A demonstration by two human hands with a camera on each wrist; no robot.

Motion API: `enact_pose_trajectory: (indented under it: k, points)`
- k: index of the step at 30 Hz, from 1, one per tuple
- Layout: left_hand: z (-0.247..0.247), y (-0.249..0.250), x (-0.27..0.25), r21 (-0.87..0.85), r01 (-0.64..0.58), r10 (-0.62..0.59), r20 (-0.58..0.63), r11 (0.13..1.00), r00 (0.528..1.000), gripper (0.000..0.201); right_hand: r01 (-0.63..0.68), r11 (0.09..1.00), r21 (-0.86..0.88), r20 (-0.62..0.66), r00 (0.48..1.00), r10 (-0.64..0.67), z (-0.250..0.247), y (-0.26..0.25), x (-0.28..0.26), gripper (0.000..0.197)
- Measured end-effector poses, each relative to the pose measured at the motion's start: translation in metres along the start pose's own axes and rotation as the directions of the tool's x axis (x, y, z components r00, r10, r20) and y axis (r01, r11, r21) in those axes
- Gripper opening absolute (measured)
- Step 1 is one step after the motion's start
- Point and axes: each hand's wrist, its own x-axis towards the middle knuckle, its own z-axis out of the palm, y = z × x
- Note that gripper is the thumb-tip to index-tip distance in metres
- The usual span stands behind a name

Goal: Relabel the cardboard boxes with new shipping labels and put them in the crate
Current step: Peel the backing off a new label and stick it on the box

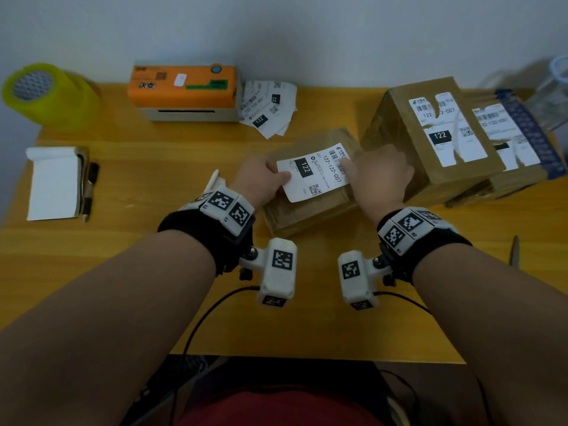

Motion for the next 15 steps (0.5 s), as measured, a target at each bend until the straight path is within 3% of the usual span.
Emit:
enact_pose_trajectory:
  k: [9,11,13,15]
  points:
    - [0.004,-0.001,0.003,-0.011,0.013,-0.013,-0.006,1.000,1.000,0.024,0.043,0.998,-0.055,-0.056,0.997,-0.046,0.001,0.004,0.001,0.045]
    - [0.004,-0.002,0.003,-0.012,0.007,-0.008,-0.007,1.000,1.000,0.023,0.208,0.977,-0.042,-0.030,0.977,-0.210,0.001,0.002,-0.003,0.056]
    - [0.005,-0.002,0.003,0.006,0.003,-0.003,-0.012,1.000,1.000,0.020,0.476,0.874,-0.100,0.210,0.869,-0.449,0.006,-0.006,-0.010,0.070]
    - [0.005,-0.002,0.004,0.021,0.002,-0.002,-0.019,1.000,1.000,0.020,0.610,0.782,-0.127,0.449,0.739,-0.503,0.014,-0.009,-0.014,0.077]
